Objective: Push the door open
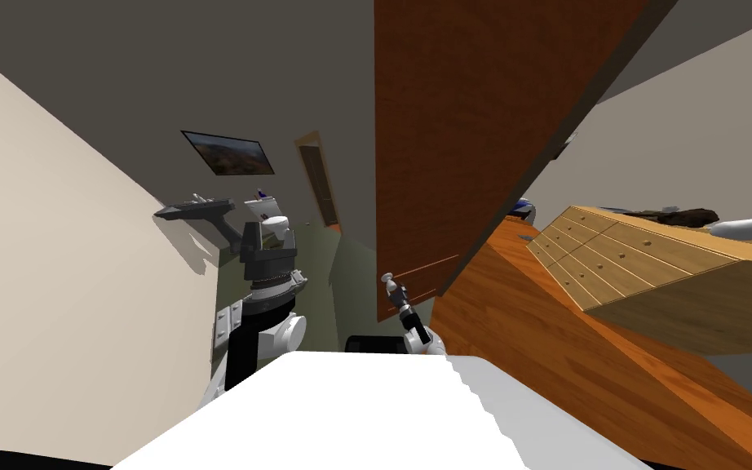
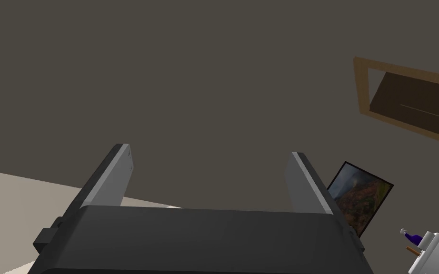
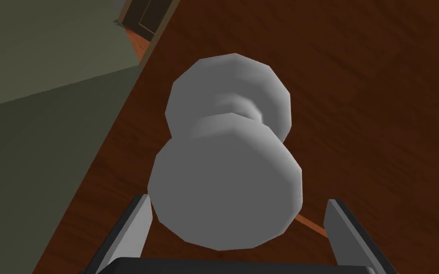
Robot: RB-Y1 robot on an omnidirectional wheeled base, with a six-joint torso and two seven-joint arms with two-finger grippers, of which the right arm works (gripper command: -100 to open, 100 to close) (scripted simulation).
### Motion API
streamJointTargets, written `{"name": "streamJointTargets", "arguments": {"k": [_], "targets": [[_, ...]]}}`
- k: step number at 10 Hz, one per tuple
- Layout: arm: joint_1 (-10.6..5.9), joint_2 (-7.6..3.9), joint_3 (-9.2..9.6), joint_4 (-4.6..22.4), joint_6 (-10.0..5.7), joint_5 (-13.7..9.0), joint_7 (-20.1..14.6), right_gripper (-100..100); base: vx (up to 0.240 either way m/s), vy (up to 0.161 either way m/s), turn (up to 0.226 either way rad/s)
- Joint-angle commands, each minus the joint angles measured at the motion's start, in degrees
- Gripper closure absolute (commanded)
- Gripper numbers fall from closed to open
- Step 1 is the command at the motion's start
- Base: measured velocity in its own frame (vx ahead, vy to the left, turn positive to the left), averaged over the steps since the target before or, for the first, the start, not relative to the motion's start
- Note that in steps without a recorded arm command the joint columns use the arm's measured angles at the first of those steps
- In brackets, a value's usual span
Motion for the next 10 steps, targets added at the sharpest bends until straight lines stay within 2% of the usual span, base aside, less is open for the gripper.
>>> {"name": "streamJointTargets", "arguments": {"k": [1,5,10], "targets": [[0.54,0.33,1.10,-0.96,0.03,-1.08,-2.34,-100,-0.091,-0.089,0.013],[1.92,1.42,4.04,-3.08,-0.18,-4.28,-8.47,-100,-0.101,-0.093,0.003],[3.65,3.46,7.73,-5.74,-0.46,-8.28,-16.37,-100,-0.088,-0.091,0.005]]}}
